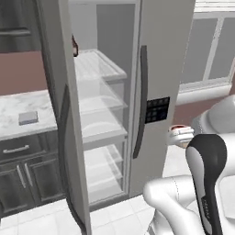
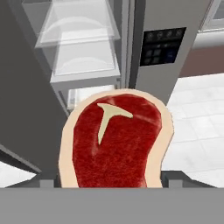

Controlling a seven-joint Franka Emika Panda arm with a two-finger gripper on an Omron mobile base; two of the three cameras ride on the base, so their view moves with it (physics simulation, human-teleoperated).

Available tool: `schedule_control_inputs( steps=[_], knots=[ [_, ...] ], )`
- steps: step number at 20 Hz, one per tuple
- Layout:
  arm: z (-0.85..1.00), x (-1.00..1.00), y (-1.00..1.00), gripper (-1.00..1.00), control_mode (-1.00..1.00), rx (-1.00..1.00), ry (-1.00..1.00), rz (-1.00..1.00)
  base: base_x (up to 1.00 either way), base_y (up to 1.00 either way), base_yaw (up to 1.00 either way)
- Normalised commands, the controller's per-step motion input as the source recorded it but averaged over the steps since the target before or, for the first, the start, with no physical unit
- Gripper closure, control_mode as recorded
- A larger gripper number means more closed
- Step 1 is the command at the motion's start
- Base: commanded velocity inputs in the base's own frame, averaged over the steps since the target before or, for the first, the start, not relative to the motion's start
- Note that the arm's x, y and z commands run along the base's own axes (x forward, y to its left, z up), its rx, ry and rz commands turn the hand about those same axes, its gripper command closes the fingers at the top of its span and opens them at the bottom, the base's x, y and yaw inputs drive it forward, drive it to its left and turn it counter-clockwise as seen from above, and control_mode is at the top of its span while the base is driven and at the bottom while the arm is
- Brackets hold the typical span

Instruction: Take the steak from the fridge and place it on the digital scale on the counter by the fridge. Wait a few seconds for a reading, then move it to the plate on the dining counter.

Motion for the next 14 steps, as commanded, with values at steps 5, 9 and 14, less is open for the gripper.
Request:
schedule_control_inputs(
  steps=[5, 9, 14],
  knots=[
    [0.0, 0.0, 0.0, 1.0, 1.0, 0.0, 0.0, 0.0, 0.18, 0.5, -0.52],
    [0.0, 0.0, 0.0, 1.0, 1.0, 0.0, 0.0, 0.0, 0.51, 0.33, -0.53],
    [0.0, 0.0, 0.0, 1.0, 1.0, 0.0, 0.0, 0.0, 0.19, 0.27, -0.63]
  ],
)
